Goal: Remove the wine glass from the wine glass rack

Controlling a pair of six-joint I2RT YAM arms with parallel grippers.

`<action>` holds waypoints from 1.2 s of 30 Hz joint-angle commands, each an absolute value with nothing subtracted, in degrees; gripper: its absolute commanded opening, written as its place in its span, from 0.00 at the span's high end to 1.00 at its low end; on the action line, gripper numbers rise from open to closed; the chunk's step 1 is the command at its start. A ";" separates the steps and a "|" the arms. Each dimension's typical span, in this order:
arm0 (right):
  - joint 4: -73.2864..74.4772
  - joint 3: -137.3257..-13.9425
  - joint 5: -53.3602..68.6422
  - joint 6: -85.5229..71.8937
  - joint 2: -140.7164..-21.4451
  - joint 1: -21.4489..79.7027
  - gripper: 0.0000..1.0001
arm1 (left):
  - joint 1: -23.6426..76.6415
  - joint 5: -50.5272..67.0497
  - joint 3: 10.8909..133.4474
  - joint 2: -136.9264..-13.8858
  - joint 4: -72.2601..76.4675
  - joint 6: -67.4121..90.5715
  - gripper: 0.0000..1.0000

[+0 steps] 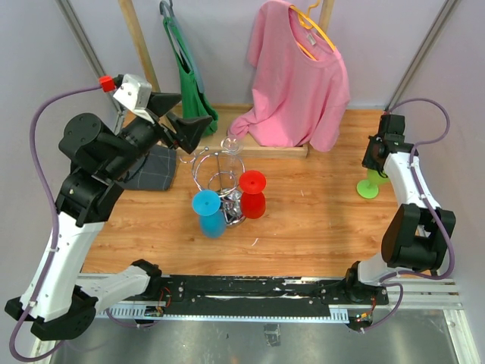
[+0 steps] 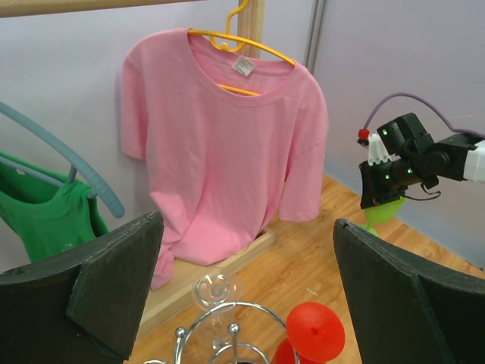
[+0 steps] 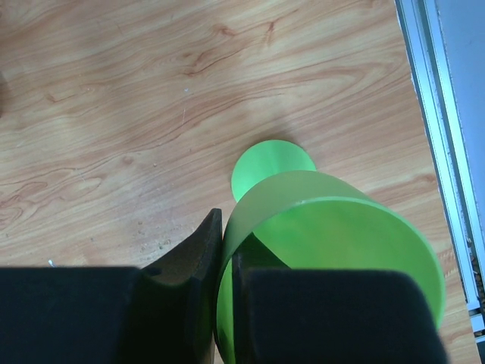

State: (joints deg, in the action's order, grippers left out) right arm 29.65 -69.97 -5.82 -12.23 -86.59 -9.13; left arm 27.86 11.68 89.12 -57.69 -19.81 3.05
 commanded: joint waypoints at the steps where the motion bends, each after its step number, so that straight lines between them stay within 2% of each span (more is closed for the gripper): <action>1: 28.45 -69.21 -6.40 -13.67 -86.47 -8.17 0.86 | 27.60 12.97 88.43 -57.70 -19.16 3.80 0.01; 16: 37.59 -73.93 -7.47 -13.61 -72.88 -7.82 0.41 | 27.65 11.50 85.08 -56.96 -18.54 3.35 0.01; 22: 42.72 -78.07 -6.85 -13.10 -63.52 -7.80 0.31 | 26.19 9.23 84.76 -56.70 -19.37 4.35 0.01; 28: 50.79 -82.39 4.92 -15.83 -59.11 -6.82 0.26 | 20.77 10.09 82.34 -55.93 -22.28 5.85 0.01; 36: 57.36 -85.00 10.79 -23.17 -57.07 5.51 0.25 | 1.66 22.66 81.58 -57.13 -28.68 12.54 0.01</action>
State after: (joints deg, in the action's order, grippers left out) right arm 52.25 -82.83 6.76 -17.69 -58.02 -0.30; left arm 9.63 14.74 81.71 -56.84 -24.69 7.88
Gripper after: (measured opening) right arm 0.746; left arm 0.992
